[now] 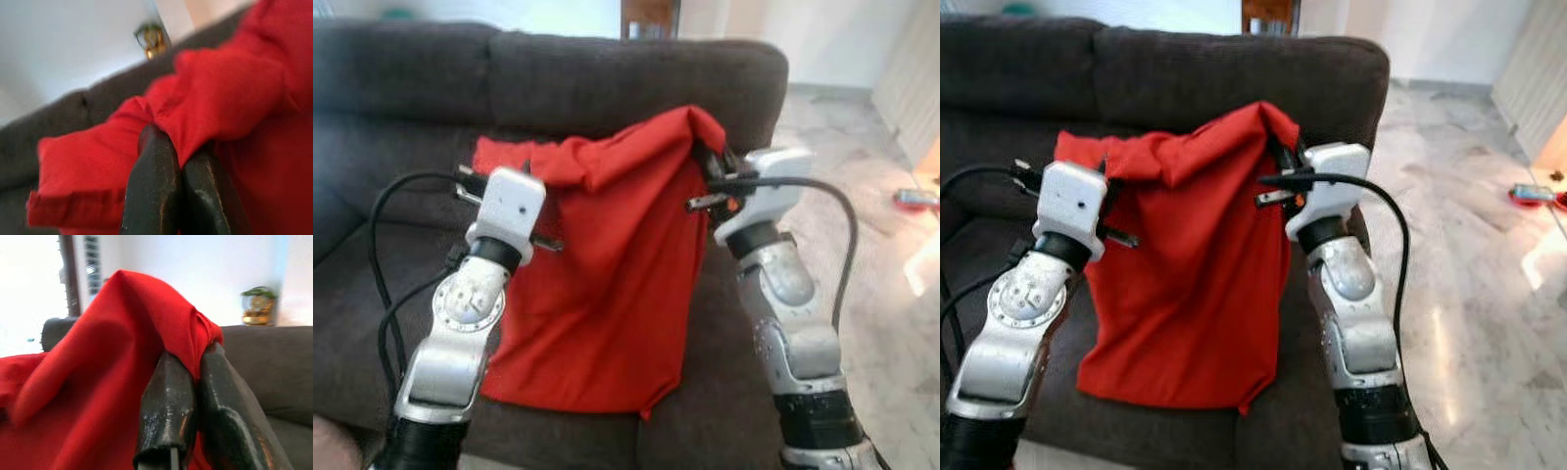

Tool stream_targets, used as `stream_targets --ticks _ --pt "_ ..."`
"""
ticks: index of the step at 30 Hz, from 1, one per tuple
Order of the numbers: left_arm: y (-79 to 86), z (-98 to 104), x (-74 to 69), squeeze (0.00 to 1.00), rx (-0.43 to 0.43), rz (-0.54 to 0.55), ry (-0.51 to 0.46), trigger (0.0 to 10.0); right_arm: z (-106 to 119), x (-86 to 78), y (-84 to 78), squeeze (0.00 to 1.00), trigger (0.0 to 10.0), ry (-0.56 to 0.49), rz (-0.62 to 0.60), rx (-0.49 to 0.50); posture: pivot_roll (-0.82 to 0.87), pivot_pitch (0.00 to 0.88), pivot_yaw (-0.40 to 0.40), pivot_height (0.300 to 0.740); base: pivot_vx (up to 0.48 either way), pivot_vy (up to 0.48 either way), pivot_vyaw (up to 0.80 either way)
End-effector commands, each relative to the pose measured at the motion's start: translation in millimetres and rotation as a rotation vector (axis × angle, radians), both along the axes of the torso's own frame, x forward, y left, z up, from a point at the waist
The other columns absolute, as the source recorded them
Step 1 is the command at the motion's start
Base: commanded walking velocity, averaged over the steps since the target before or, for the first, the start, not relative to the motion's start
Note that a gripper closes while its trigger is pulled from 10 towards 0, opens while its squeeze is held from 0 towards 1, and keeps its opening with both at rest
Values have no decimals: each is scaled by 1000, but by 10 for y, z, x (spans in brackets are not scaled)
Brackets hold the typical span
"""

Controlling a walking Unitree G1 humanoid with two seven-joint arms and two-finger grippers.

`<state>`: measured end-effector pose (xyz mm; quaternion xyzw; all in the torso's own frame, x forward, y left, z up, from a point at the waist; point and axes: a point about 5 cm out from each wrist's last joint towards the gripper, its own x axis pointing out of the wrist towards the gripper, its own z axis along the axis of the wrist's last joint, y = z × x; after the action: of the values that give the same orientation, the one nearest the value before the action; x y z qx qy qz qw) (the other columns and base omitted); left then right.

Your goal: Move the pillow to the sofa from floor

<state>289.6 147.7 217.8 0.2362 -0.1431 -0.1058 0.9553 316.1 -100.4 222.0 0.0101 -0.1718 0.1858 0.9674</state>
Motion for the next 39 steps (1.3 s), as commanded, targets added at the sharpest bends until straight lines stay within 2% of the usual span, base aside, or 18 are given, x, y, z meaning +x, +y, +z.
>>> stream_targets --ticks 1,7,10,14,16,18,24,25,26,27,39 --pt "-106 -147 -15 0 57 -56 77 10000 21 -25 32 0 10000 -14 24 -22 76 0 6 740 0 0 0" --pt "-153 -272 -44 0 104 -95 152 10000 -226 -40 11 0 10000 83 43 -86 77 0 5 740 0 0 0" --pt "-179 -390 -76 0 158 -121 207 10000 -412 -60 7 0 10000 158 50 -152 74 0 5 740 0 0 0" --pt "-219 -482 -115 0 199 -153 245 10000 -483 -89 12 0 10000 176 63 -161 72 0 6 740 0 0 0" --pt "-260 -561 -151 0 256 -184 273 10000 -506 -114 25 0 10000 187 81 -164 70 0 7 740 0 0 0" --pt "-275 -584 -162 0 279 -198 276 10000 -509 -121 29 0 10000 188 88 -166 70 0 7 740 0 0 0" --pt "-240 -493 -121 0 233 -146 234 10000 -496 -120 36 0 10000 183 95 -161 72 0 5 740 0 0 0" --pt "-223 -482 -111 149 235 -134 227 10000 -494 -118 39 0 10000 184 98 -156 72 0 6 740 0 0 0" --pt "-208 -479 -105 455 235 -126 224 10000 -492 -116 44 0 10000 184 102 -151 72 0 6 740 0 0 0" --pt "-191 -473 -99 1000 235 -116 221 10000 -486 -115 46 1000 10000 184 104 -143 71 0 6 740 0 0 0" --pt "-178 -447 -93 1000 221 -97 203 10000 -450 -99 47 1000 10000 171 99 -132 71 0 3 740 0 0 0"
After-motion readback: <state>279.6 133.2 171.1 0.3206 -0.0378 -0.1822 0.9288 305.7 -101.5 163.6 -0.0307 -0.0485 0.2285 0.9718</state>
